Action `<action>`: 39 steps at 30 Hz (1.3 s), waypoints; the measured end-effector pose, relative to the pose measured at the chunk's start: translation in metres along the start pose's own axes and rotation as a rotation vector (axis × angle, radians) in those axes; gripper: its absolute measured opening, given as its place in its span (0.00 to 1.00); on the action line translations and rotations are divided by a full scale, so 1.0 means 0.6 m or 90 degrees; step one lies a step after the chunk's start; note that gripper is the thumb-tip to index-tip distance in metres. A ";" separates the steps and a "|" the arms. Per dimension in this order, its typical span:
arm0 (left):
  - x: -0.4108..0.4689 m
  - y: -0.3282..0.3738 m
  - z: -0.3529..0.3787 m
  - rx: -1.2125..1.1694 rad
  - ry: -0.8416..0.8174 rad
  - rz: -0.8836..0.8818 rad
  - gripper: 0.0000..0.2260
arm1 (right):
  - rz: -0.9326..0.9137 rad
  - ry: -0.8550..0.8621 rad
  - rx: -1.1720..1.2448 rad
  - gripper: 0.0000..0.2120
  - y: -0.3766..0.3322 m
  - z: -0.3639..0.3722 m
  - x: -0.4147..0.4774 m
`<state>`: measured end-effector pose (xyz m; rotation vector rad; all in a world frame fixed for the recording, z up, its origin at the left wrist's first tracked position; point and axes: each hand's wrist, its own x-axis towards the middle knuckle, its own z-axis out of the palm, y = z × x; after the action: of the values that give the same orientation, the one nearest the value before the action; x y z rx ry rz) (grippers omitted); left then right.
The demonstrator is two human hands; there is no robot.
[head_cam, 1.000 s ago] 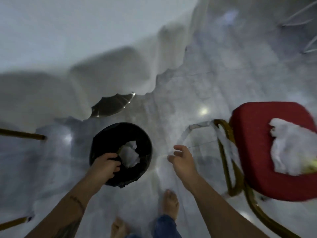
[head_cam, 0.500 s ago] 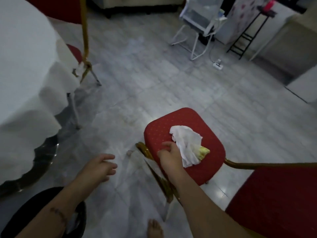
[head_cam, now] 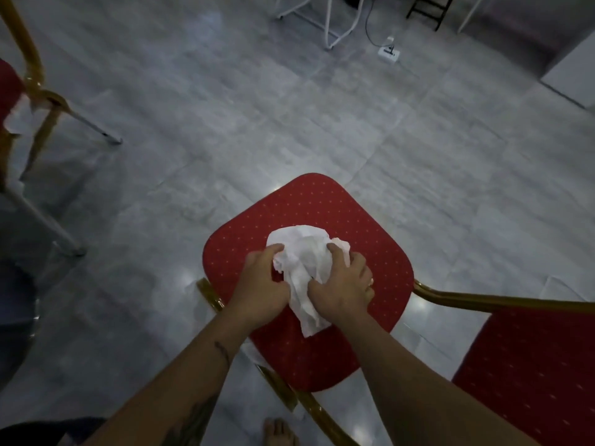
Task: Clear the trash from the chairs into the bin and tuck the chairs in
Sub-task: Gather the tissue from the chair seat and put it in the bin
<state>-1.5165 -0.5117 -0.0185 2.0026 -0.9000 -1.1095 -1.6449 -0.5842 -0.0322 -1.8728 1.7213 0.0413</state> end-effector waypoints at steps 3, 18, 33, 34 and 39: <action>0.041 -0.002 0.040 0.211 -0.062 0.076 0.41 | -0.020 -0.067 -0.054 0.42 0.034 0.019 0.014; 0.098 -0.051 0.095 0.615 -0.071 0.146 0.27 | -0.197 -0.038 -0.121 0.24 0.059 0.064 0.042; -0.063 -0.181 -0.051 0.046 0.080 -0.010 0.08 | -0.372 -0.217 -0.144 0.20 -0.062 0.123 -0.052; -0.081 -0.193 -0.061 0.037 0.091 -0.025 0.08 | -0.389 -0.227 -0.140 0.19 -0.069 0.133 -0.069; -0.203 -0.299 -0.141 -0.024 0.149 -0.112 0.10 | -0.485 -0.312 -0.127 0.20 -0.129 0.232 -0.179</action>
<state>-1.4470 -0.2975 -0.0765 2.1576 -0.5881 -0.9503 -1.5413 -0.4276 -0.0732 -2.3051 0.6442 0.3472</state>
